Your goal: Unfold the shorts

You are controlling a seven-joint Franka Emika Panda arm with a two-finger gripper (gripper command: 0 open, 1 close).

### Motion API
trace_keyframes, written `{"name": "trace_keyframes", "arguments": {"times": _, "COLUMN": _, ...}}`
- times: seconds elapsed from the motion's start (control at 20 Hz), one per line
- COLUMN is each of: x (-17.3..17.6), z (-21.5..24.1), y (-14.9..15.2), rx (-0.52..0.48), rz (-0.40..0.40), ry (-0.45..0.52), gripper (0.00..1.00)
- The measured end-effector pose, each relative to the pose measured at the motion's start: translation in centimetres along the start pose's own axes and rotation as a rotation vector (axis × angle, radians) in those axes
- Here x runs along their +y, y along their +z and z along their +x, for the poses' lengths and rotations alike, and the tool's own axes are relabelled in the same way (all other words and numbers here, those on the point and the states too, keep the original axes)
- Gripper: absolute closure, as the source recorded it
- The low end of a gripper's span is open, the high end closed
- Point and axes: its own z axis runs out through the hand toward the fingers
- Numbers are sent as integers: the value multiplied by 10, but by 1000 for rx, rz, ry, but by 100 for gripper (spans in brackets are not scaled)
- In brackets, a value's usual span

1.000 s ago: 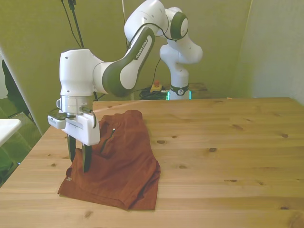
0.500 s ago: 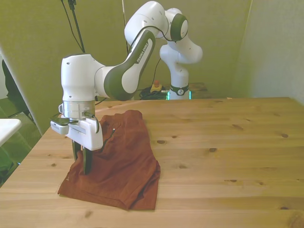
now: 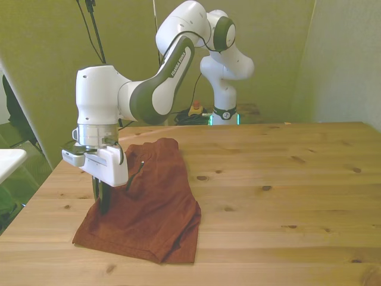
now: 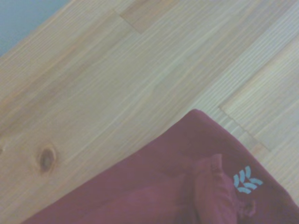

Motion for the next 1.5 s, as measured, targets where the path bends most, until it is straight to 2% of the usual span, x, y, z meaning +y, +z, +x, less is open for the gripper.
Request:
{"name": "trace_keyframes", "arguments": {"times": 0.25, "x": -17, "z": -11, "y": -24, "rx": 1, "rz": 42, "ry": -46, "gripper": 100}}
{"name": "trace_keyframes", "arguments": {"times": 0.4, "x": -37, "z": -40, "y": -49, "rx": 12, "rz": 80, "ry": -106, "gripper": 100}}
{"name": "trace_keyframes", "arguments": {"times": 0.65, "x": -58, "z": -129, "y": -87, "rx": 61, "rz": 113, "ry": -269, "gripper": 100}}
{"name": "trace_keyframes", "arguments": {"times": 1.0, "x": -50, "z": -275, "y": -117, "rx": 136, "rz": 153, "ry": -444, "gripper": 100}}
{"name": "trace_keyframes", "arguments": {"times": 1.3, "x": -32, "z": -386, "y": -113, "rx": 198, "rz": 160, "ry": -572, "gripper": 100}}
{"name": "trace_keyframes", "arguments": {"times": 1.5, "x": -22, "z": -434, "y": -98, "rx": 234, "rz": 166, "ry": -622, "gripper": 100}}
